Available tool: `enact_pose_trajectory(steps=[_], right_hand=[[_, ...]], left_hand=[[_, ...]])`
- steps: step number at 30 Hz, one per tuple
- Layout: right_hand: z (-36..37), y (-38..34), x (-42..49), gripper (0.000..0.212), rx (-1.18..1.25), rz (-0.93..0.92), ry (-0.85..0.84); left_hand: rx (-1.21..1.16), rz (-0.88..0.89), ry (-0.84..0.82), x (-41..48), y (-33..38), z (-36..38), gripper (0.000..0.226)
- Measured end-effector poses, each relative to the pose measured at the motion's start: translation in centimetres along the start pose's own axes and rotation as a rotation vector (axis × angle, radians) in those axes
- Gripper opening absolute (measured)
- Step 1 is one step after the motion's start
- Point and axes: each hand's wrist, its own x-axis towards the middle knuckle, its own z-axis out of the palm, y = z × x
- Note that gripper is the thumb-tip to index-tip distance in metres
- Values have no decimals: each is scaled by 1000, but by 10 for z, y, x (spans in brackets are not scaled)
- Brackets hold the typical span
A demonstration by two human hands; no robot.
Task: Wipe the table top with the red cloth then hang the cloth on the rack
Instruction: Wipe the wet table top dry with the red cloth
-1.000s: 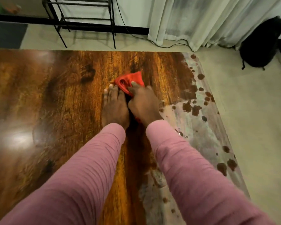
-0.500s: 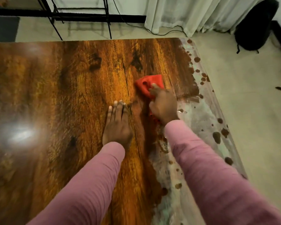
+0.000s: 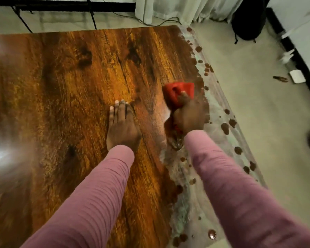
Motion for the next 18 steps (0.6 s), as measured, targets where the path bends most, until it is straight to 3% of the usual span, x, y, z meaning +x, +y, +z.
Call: enact_pose_trajectory(steps=[3,6,8,11,12,16,18], right_hand=[[19,-26,-68,56,29,-271,-125],[7,-5,-85,52,-7,-489,-161],[-9,28,-66,53,-76,-349,-133],[-37,73,-23,55,-134,95,-38],[-41,77,-16,57,-131,168,-38],[-23,43,-62,50,-30,122,-33],[-7,24,-120,45,54,-21,-126]], left_hand=[[3,17,-11,-1,-1,0,68],[-26,34,-7,-1,-2,-3,67],[-5,48,-3,-3,-5,-5,67],[18,72,-5,-12,-6,-7,67],[19,76,-2,-17,-5,-6,66],[55,61,-28,-43,-2,-6,65],[75,78,-72,-54,-1,-7,68]])
